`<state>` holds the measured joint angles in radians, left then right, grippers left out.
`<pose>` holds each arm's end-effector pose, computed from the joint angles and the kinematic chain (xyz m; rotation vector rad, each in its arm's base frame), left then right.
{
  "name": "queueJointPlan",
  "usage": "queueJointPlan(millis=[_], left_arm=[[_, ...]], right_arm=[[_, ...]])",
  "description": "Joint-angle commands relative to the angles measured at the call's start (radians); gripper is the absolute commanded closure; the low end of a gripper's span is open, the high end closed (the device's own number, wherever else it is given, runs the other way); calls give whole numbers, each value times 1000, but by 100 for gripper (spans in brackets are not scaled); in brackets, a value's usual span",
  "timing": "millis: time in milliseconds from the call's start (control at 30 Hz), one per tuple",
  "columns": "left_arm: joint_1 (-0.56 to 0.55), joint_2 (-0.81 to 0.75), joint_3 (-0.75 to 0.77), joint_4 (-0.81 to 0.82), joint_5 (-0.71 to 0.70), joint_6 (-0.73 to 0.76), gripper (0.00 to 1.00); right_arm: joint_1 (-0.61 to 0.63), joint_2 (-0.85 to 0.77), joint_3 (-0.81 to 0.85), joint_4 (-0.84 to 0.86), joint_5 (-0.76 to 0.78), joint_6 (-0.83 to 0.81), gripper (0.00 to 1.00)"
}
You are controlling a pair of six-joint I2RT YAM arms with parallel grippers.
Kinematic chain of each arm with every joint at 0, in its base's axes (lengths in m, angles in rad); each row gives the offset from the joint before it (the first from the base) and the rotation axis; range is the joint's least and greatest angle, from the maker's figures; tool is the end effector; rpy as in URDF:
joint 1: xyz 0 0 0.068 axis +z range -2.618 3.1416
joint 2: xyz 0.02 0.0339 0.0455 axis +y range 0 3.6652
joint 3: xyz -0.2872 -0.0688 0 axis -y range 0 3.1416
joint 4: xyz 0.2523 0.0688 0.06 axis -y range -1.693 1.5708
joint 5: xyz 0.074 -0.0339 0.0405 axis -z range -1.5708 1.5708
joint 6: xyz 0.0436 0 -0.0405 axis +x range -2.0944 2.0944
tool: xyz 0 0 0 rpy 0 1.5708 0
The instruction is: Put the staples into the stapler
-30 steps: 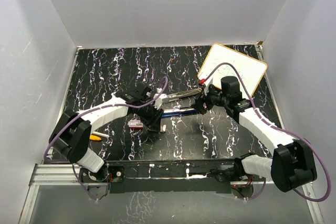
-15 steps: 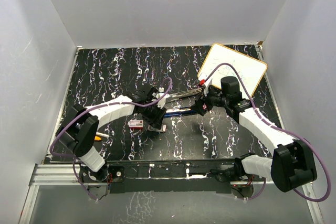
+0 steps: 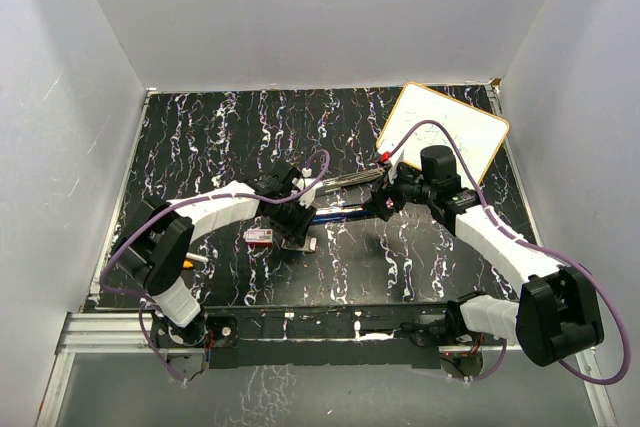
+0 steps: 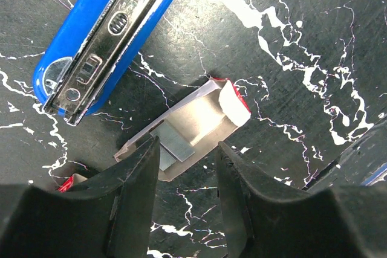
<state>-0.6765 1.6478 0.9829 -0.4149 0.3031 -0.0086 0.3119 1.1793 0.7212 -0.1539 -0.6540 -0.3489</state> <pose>0.2509 -0.2181 0.1894 0.9877 2.5299 -0.6188 0.2318 0.1026 0.2588 -1.0242 1.8530 0.6870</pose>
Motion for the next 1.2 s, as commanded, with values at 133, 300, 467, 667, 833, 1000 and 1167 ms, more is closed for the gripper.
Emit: queueJointPlan(millis=[133,300,467,667,833,1000,1167], left_arm=[[-11,6,23,-7,7,11,60],[-20,15,25,-8,11,24,61],[-26,19,24,-7,23,36,61],[-38,10,10,4,44,57,61],[-39,-13,7,8,48,68,62],[-40,-86,-13,17,-64,56,63],[-40,-102,-37,18,-113,62,65]], right_arm=[[-5,-10,-11,43,-16,4,30],[-5,-8,-11,43,-17,4,30],[-5,-5,-12,45,-18,4,30],[-7,-4,-12,45,-18,4,30],[-7,-6,-14,45,-16,4,30],[-7,-4,-14,48,-19,4,30],[-7,-1,-14,47,-21,5,30]])
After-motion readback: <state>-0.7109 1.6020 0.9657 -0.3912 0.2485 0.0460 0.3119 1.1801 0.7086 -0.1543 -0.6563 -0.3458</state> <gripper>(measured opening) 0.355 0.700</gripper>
